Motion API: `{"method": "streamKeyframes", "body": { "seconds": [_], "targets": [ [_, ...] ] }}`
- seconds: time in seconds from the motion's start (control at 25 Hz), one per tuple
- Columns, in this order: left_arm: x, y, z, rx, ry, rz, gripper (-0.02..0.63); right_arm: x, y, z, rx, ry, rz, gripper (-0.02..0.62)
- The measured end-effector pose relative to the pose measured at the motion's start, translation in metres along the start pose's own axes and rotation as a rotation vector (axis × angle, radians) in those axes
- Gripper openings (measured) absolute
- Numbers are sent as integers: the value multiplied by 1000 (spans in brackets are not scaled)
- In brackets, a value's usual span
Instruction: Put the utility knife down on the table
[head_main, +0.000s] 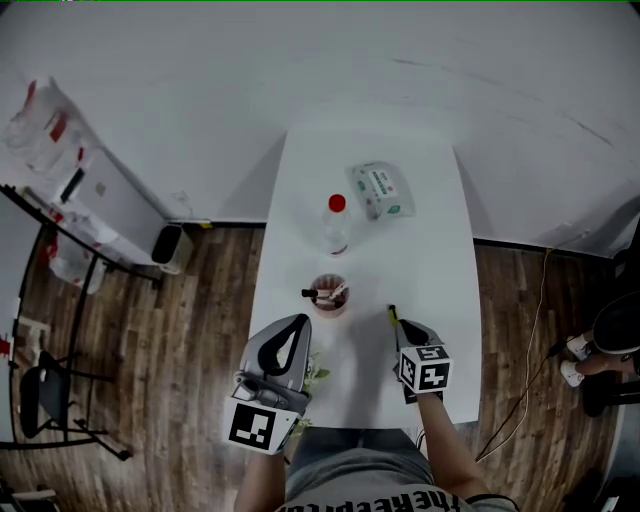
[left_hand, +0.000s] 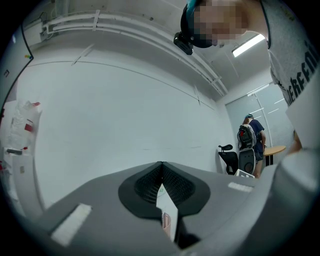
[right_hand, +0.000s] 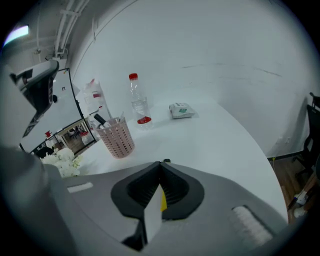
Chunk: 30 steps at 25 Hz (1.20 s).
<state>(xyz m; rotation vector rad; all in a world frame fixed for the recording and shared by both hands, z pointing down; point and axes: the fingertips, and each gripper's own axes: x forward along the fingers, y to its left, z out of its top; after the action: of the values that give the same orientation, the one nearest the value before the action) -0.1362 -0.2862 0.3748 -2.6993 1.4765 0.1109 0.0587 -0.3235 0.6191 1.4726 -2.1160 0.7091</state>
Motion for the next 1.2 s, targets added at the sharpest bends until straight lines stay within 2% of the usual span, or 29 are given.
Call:
{"method": "streamKeyframes", "body": {
  "seconds": [0.16,0.4,0.96,1.2],
  "targets": [
    [-1,-8,3,8,0,1,15,-20,6,16,32,-81,53,2],
    [-2,-22,9,23,-10,-4,15,-56,12,38,14,-194,96,2],
    [-11,-58,22,34,-28,-5,15,-134,18,70,-54,-374,136,2],
    [-16,-70,28,40,-37,-4,15,-161,24,81,-119,-426,130,2]
  ]
}}
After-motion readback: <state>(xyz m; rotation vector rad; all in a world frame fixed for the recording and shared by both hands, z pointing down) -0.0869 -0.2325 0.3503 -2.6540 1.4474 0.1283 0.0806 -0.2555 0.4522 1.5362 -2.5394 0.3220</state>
